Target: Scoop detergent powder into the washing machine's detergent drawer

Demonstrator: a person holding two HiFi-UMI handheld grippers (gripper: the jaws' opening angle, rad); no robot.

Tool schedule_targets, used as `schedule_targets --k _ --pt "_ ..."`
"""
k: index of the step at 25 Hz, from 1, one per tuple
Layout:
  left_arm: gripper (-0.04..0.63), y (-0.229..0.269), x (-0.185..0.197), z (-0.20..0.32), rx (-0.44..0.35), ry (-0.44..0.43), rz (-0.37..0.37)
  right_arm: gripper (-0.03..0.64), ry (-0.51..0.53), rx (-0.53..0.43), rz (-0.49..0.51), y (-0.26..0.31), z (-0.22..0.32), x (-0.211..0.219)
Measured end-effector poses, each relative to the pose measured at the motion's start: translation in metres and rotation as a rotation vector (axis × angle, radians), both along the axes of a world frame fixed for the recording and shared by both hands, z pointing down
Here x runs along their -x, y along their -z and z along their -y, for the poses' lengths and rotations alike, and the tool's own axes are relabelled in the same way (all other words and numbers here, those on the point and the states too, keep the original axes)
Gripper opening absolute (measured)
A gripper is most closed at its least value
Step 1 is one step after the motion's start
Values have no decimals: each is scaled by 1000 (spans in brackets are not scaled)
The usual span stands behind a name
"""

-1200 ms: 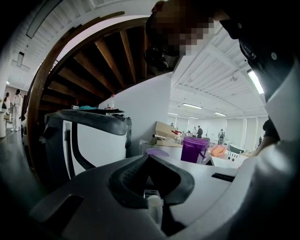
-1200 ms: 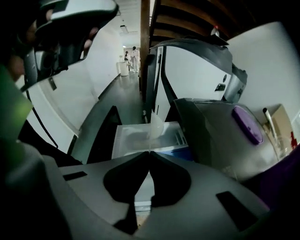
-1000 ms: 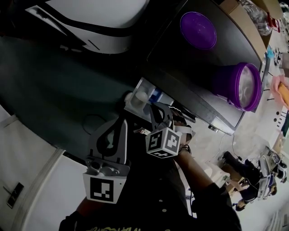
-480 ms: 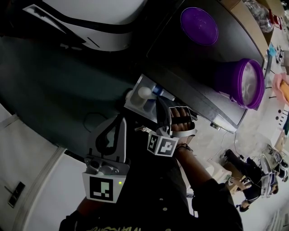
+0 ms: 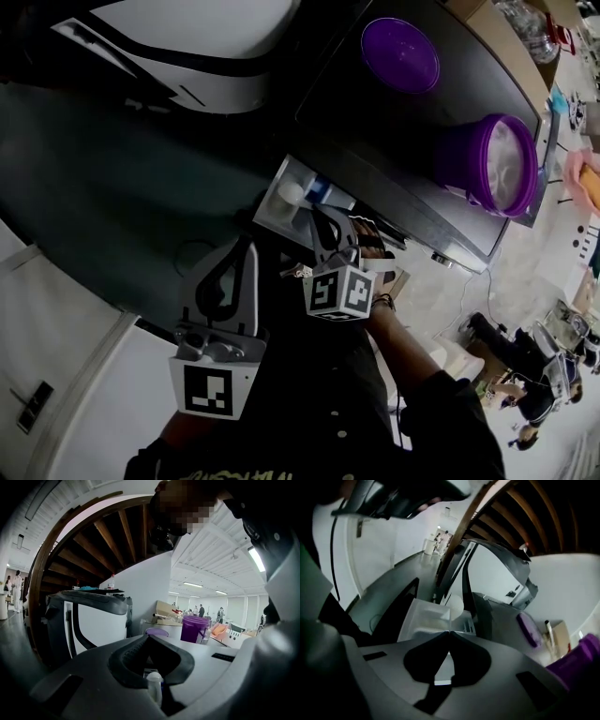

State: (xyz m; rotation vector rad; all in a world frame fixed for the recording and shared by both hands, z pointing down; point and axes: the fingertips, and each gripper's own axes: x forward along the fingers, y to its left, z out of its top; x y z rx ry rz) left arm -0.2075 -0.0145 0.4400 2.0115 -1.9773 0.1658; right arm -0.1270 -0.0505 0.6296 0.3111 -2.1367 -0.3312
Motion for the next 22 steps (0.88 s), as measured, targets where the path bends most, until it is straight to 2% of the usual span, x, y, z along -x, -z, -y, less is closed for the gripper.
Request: schedule_targets --k 7,10,14,18,20,22 --pt "15 26 -1 1 -35 6 21 32 -219 582 273 18 -12 2" --pt "15 37 0 2 -53 11 19 34 -274 779 411 39 -14 2" --pt "15 48 1 4 -64 26 -3 33 -325 960 581 74 -11 -8" --pt "15 66 5 11 -117 30 -3 34 -359 1128 796 133 -4 -14" --pt "15 72 4 14 -117 27 -21 34 -377 1151 897 162 4 -21" --pt "15 79 2 16 -129 20 -37 34 -402 1135 989 189 15 -32"
